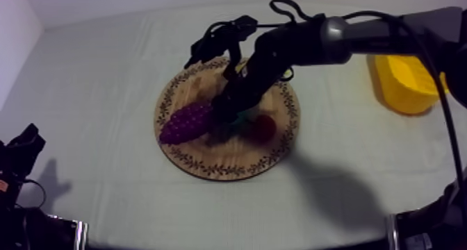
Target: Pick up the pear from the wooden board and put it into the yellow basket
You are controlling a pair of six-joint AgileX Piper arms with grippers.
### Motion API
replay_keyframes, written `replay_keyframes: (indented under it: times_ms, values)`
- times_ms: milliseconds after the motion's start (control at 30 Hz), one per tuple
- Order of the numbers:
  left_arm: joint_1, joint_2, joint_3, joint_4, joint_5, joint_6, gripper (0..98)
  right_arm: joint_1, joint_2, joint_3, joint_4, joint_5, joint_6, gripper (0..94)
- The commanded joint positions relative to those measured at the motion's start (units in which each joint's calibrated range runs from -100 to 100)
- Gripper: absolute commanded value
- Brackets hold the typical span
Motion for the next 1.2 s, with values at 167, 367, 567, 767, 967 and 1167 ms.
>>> replay_keyframes:
  times_ms: [167,367,567,767,967,1167]
  values:
    - [0.0,0.0,0.0,-0.02,0.0,0.0,0.1,1.4,-7.7,3.6,-1.0,-3.0,1.0,36.0]
    - [0.0,0.0,0.0,-0.02,0.0,0.0,0.1,5.0,-18.2,5.3,-1.1,-5.4,1.5,37.2]
    - [0.0,0.0,0.0,-0.02,0.0,0.0,0.1,12.1,-26.3,4.7,0.5,-7.7,1.0,38.2]
    - [0.0,0.0,0.0,-0.02,0.0,0.0,0.1,22.1,-31.1,4.8,4.0,-13.5,-0.5,37.4]
    - [0.0,0.0,0.0,-0.02,0.0,0.0,0.1,32.5,-33.7,6.1,5.0,-15.9,-0.6,38.2]
    - [0.0,0.0,0.0,-0.02,0.0,0.0,0.1,40.1,-33.1,11.3,4.5,-16.0,0.6,39.7]
